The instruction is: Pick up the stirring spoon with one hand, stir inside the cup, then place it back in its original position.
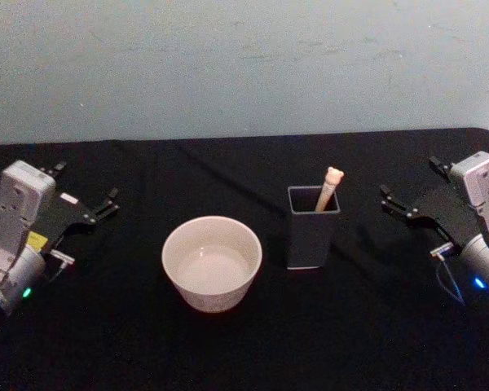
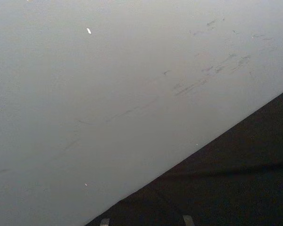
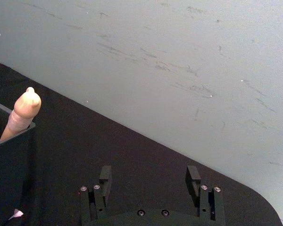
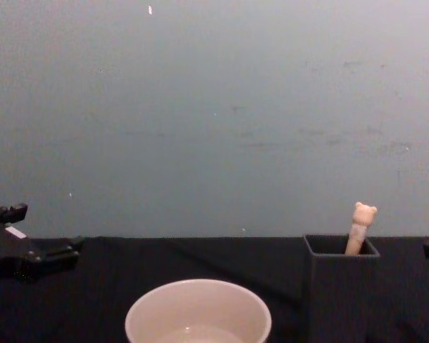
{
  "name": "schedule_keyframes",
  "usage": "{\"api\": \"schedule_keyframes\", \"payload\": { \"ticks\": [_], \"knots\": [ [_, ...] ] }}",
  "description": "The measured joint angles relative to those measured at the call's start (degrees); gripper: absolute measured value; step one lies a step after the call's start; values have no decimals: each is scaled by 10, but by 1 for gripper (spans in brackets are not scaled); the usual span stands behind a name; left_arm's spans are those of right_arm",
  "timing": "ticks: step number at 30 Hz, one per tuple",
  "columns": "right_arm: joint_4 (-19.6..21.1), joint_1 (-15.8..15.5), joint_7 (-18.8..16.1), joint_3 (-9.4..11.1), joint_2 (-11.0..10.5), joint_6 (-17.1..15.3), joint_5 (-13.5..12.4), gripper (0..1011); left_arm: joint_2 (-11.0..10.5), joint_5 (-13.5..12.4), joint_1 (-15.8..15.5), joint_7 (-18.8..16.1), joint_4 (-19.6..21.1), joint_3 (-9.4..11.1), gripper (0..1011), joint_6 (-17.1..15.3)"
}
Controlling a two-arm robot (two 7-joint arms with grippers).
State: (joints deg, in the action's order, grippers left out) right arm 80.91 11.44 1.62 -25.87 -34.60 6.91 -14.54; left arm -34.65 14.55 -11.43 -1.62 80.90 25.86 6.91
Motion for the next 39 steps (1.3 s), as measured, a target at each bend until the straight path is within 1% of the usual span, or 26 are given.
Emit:
{"api": "schedule_keyframes", "payload": {
  "ticks": [36, 38, 39],
  "knots": [
    [0, 0, 0, 0, 0, 0, 0, 1002, 0, 0, 0, 0, 0, 0, 1001, 0],
    [0, 0, -7, 1, -1, -3, 0, 1002, 0, 0, 0, 0, 0, 0, 1001, 0],
    [3, 1, -16, 3, -3, -9, -2, 1003, 0, 0, 0, 0, 0, 0, 1001, 0]
  ]
}}
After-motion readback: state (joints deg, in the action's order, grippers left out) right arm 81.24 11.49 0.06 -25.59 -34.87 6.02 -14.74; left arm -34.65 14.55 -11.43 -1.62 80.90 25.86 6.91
